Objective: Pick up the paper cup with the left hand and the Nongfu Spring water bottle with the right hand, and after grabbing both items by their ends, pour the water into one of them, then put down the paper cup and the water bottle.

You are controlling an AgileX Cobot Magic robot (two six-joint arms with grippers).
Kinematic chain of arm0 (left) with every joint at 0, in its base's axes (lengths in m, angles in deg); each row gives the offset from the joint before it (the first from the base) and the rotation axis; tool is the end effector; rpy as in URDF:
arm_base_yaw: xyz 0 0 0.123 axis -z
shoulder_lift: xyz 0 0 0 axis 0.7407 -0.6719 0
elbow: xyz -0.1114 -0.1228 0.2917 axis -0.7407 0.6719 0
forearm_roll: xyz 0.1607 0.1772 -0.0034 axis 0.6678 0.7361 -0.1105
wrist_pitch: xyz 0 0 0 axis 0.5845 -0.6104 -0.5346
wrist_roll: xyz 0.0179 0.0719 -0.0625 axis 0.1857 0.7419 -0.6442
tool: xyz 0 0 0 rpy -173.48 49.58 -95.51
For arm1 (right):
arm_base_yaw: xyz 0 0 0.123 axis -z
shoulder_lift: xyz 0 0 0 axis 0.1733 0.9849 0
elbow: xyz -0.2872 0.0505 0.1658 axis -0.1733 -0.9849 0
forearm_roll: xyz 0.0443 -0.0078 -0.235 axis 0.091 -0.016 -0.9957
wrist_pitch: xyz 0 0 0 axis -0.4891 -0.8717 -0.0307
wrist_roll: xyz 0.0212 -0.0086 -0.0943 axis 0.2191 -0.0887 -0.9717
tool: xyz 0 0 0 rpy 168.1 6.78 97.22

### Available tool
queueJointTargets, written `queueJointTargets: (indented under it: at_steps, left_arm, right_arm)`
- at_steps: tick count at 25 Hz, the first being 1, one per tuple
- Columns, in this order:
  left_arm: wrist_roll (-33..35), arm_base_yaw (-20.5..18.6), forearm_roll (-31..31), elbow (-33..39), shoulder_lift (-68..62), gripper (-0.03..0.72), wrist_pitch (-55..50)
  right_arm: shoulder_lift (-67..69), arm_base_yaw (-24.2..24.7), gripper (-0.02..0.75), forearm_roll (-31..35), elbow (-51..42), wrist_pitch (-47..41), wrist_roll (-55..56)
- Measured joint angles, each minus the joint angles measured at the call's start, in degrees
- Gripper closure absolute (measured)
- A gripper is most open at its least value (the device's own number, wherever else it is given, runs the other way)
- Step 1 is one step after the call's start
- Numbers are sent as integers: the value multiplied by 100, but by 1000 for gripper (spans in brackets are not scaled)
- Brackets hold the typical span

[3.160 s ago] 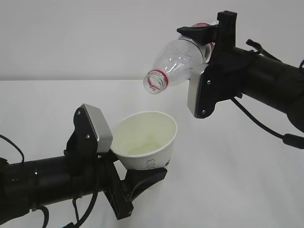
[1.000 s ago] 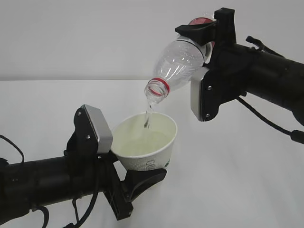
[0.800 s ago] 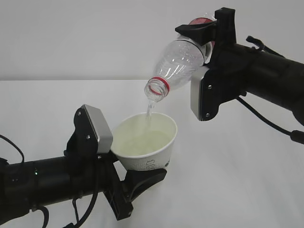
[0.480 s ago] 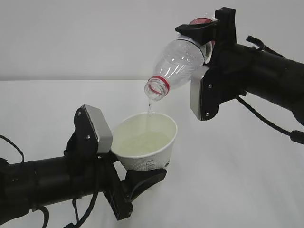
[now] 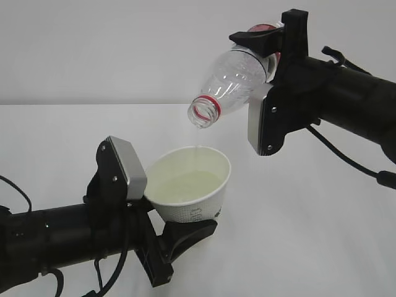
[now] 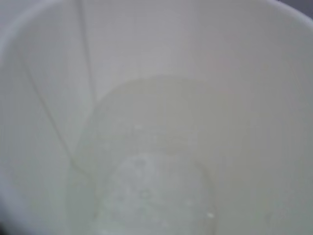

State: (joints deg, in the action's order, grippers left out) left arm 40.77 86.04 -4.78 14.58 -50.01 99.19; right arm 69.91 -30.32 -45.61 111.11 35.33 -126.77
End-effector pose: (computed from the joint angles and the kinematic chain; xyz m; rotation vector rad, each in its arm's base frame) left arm 0.2136 -0.2165 0.1935 0.9890 1.6392 -0.7485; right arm 0.3052 0.1447 0.3022 -1.5169 0.6896 -0.7321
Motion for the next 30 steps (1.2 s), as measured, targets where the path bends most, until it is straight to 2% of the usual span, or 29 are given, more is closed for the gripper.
queueJointTargets:
  at_steps: [30]
  left_arm:
    - [0, 0, 0, 0, 0, 195, 0]
  right_arm:
    - [0, 0, 225, -2, 0, 0, -198]
